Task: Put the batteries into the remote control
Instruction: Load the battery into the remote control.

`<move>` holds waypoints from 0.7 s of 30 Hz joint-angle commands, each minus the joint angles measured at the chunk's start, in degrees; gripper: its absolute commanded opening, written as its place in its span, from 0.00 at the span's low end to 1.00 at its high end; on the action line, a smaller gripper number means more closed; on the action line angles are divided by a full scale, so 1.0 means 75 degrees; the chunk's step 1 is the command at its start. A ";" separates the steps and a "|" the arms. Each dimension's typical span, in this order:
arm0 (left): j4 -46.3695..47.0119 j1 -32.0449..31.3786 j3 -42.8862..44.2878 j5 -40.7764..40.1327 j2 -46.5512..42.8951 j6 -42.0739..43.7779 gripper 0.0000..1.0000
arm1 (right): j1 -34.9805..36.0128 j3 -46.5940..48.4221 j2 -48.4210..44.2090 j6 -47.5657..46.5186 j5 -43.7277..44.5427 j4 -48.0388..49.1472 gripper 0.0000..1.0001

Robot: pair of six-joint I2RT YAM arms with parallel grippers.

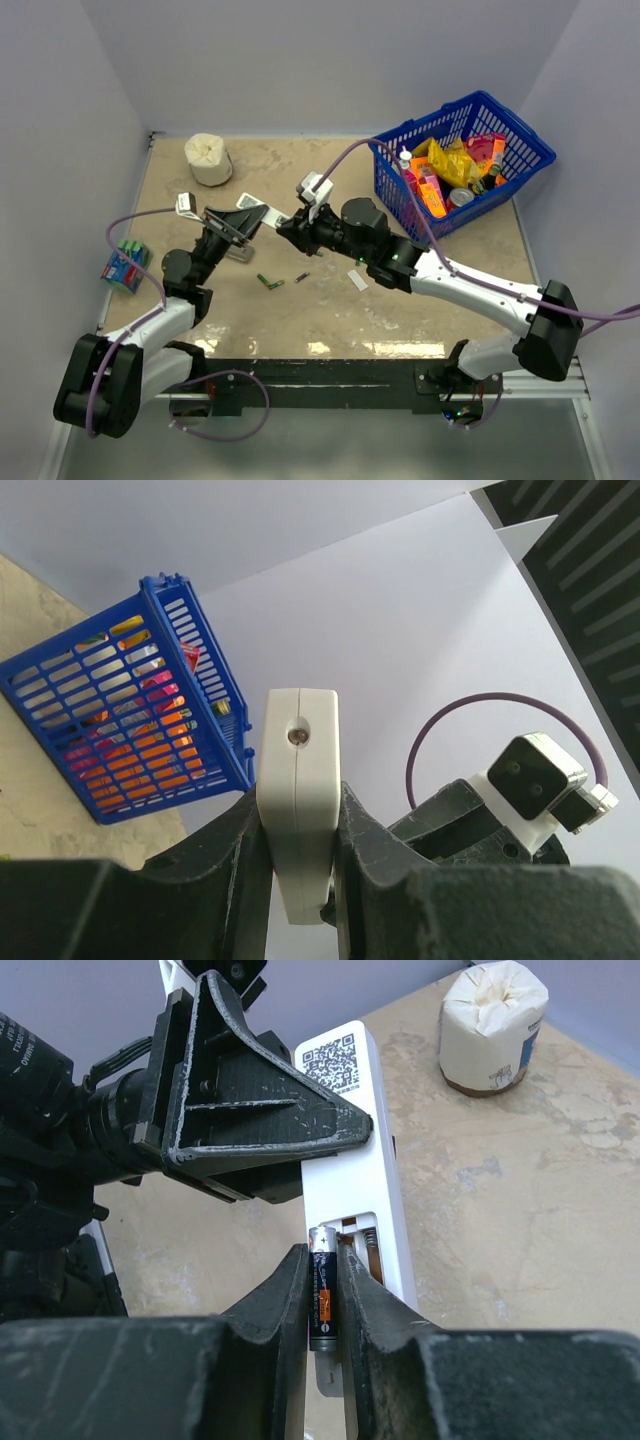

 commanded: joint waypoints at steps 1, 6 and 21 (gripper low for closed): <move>0.1046 -0.0090 0.0147 0.0095 -0.0301 -0.0471 0.00 | -0.0375 -0.0278 -0.0218 0.0023 0.0448 0.0549 0.18; 0.0987 -0.0102 0.0171 0.0072 -0.0394 -0.0506 0.00 | -0.0398 -0.0442 -0.0242 0.0035 0.0424 0.0654 0.21; 0.0460 -0.0114 0.0148 0.0095 -0.0699 -0.0436 0.00 | -0.0399 -0.0442 -0.0382 0.0059 0.0131 0.0549 0.36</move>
